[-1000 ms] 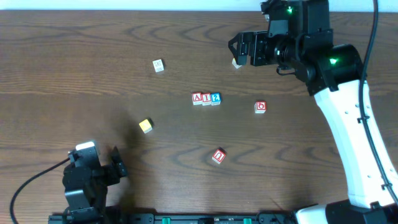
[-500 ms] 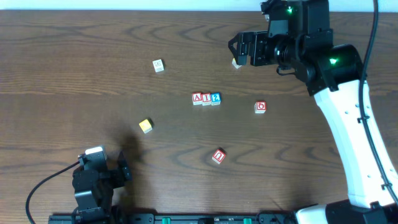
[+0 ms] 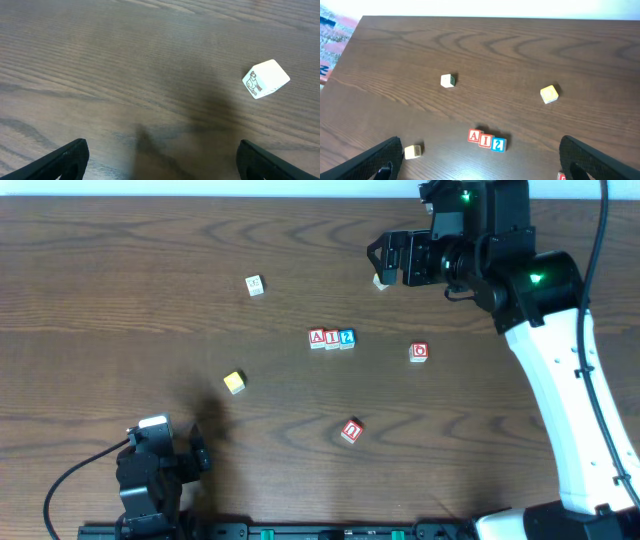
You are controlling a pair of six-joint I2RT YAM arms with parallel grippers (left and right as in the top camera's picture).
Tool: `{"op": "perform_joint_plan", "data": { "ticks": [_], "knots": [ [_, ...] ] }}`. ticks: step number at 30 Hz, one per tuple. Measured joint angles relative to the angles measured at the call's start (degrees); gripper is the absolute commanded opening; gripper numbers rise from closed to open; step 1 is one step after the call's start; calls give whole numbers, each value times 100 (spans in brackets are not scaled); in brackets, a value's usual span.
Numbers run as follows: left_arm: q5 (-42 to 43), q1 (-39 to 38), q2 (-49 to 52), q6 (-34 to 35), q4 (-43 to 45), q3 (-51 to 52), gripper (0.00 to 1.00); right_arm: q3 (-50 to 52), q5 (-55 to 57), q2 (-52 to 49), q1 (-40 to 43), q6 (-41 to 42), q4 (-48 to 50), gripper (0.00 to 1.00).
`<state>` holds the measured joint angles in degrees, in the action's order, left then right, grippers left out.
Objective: Spell out Ai2
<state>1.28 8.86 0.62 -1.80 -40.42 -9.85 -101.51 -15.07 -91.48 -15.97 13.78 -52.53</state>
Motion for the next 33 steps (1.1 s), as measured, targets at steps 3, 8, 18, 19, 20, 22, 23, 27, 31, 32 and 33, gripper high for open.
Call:
{"op": "perform_joint_plan", "data": {
  "ticks": [3, 8, 18, 19, 20, 22, 23, 27, 31, 32, 33],
  "knots": [
    [-2, -2, 0, 0, 0, 0, 95, 0, 0, 0, 0, 0, 0, 99],
    [-2, 0, 0, -2, 0, 0, 95, 0, 0, 0, 0, 0, 0, 99],
    [-2, -2, 0, -7, -2, 0, 95, 0, 205, 44, 0, -72, -286, 99],
    [-2, -2, 0, -13, -2, 0, 95, 0, 317, 105, 0, -173, -485, 99],
    [-2, -2, 0, -15, 0, 0, 95, 11, 417, 190, 0, -295, -612, 99],
    [-2, -2, 0, -17, -2, 0, 96, 236, 632, 599, 0, -710, -640, 99],
    [-2, 0, 0, -17, -4, 0, 95, 367, 695, 844, 0, -905, -616, 99],
    [-4, 0, -4, -17, -7, -2, 95, 1585, 837, 2417, 0, -1792, 120, 99],
    [-7, 4, -4, -17, -15, -4, 95, 3283, 892, 4096, 0, -2391, 986, 99],
    [-11, 4, -4, -17, -20, -4, 95, 3766, 896, 4489, 0, -2485, 1176, 99],
    [-15, 4, -4, -17, -20, -4, 95, 4291, 916, 4878, 4, -2559, 1281, 99]
  ]
}}
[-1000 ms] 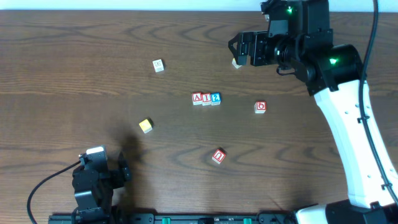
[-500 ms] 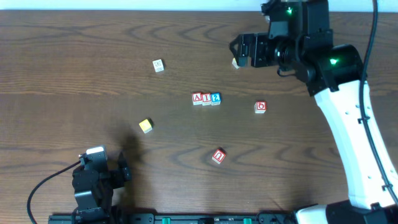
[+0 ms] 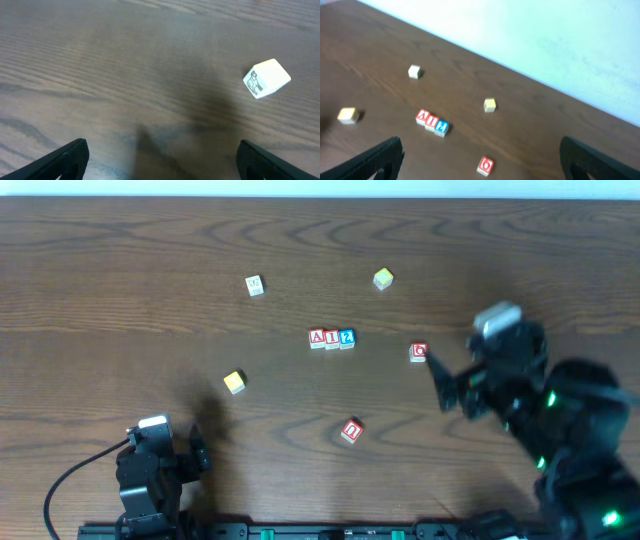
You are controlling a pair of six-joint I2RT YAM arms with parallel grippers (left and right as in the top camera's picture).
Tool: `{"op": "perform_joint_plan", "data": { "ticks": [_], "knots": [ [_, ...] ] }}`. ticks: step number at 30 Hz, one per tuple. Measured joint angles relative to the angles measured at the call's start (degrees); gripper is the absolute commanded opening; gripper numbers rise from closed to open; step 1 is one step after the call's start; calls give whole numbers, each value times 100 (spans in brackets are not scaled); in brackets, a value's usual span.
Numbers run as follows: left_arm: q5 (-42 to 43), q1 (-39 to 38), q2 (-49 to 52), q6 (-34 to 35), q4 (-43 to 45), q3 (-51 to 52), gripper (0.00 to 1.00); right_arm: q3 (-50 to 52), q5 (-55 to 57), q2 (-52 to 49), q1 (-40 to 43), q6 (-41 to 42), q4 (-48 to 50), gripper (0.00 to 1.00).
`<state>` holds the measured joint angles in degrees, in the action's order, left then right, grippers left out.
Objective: Spell out Ai2
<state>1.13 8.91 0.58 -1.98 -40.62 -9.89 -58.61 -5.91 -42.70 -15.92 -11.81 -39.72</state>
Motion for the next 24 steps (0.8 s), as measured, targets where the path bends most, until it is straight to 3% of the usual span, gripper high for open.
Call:
{"op": "perform_joint_plan", "data": {
  "ticks": [5, 16, 24],
  "knots": [
    [-2, 0, 0, 0, 9, 0, 95, 1683, 9, 1298, 33, -131, 0, 99],
    [-4, 0, 0, 0, 9, 0, 95, 4148, -319, 3381, 33, -192, 11, 99],
    [-4, 0, 0, 0, 7, 0, 95, 4883, -413, 3915, 33, -195, -28, 99]
  ]
}}
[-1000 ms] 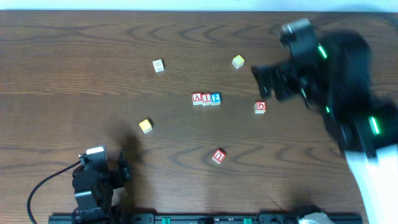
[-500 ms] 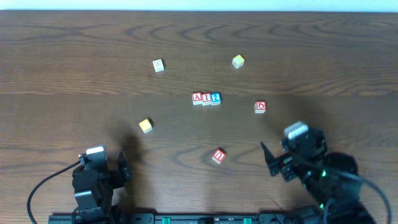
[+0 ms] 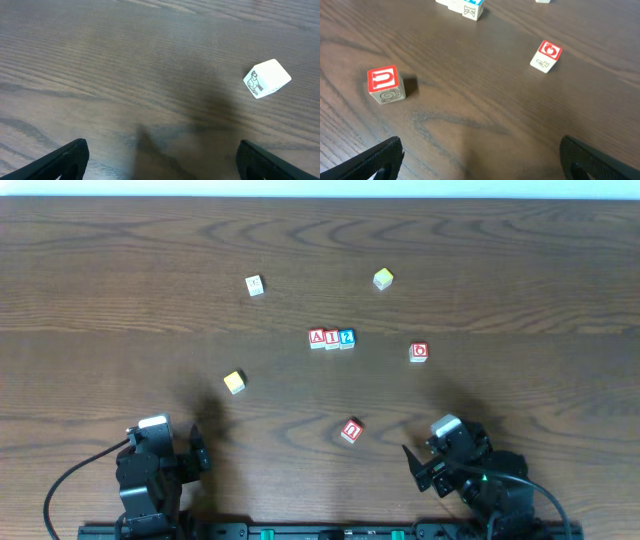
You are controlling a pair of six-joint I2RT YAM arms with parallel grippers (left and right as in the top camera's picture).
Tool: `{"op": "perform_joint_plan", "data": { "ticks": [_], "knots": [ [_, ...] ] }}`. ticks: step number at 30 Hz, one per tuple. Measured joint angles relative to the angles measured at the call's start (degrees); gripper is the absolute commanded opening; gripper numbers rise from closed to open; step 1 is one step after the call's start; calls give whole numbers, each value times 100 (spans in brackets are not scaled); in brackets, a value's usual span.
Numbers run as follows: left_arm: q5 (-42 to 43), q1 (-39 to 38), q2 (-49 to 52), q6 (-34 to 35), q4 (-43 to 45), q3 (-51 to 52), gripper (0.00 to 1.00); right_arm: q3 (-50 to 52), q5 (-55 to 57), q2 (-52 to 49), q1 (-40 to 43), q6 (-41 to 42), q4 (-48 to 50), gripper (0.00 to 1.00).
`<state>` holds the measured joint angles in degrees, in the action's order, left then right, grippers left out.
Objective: Spell out Ai2
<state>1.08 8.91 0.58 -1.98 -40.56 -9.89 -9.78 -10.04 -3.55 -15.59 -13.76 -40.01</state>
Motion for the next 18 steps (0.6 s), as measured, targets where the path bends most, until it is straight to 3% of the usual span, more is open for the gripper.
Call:
{"op": "perform_joint_plan", "data": {
  "ticks": [18],
  "knots": [
    [0, 0, 0, 0, 2, 0, 95, 0, -4, 271, 0, 0, 15, 99]
  ]
}}
